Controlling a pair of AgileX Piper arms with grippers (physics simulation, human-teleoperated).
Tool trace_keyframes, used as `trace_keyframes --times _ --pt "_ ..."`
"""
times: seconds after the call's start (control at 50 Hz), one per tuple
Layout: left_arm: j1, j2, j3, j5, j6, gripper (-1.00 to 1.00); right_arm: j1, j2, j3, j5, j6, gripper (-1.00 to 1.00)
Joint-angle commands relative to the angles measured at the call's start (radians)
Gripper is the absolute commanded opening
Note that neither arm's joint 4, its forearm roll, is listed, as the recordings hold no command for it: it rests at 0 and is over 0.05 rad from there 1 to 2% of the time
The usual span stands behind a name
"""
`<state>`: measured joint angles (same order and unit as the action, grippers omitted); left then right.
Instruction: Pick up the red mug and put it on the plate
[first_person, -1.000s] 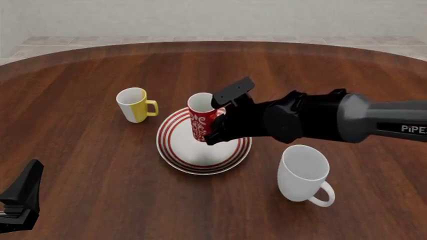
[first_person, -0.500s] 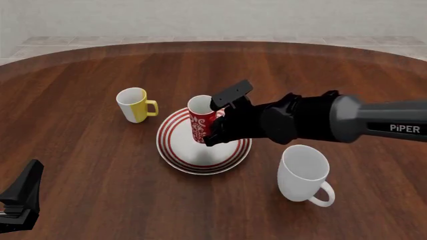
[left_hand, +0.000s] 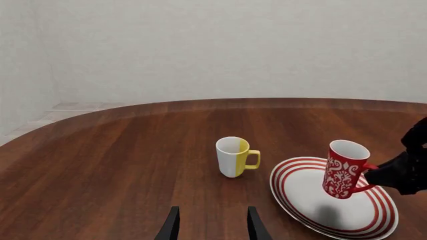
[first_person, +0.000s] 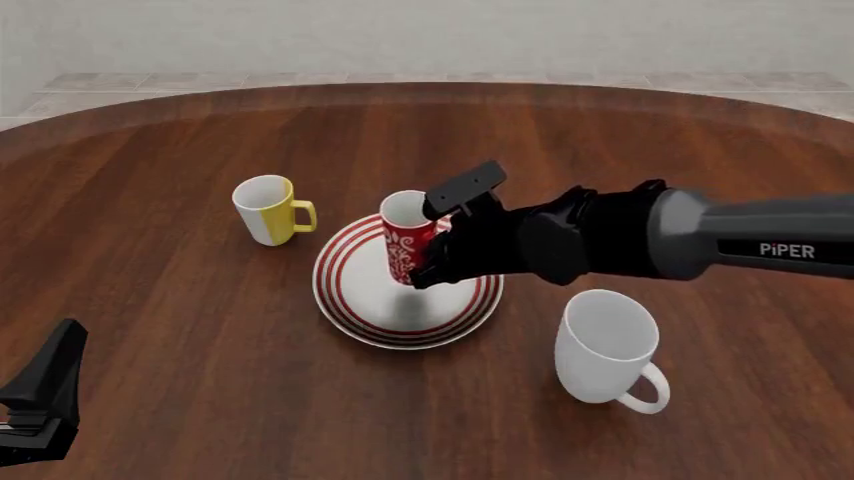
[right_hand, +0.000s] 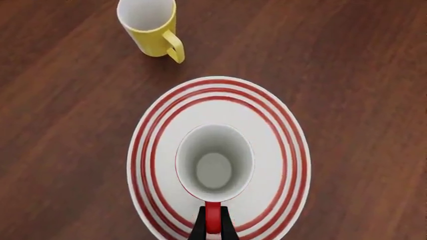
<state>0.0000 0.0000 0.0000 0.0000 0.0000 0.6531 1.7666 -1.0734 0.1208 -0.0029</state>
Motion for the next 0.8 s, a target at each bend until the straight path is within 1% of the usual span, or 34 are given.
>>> trace_keyframes --times 0.02,0.8 --pt "0.000 0.000 0.000 0.000 0.000 1.00 -0.004 0.008 -0.009 -0.003 0.010 -1.00" --pt "0.000 0.000 0.000 0.000 0.000 1.00 -0.010 0.037 -0.019 -0.009 0.018 -1.00"
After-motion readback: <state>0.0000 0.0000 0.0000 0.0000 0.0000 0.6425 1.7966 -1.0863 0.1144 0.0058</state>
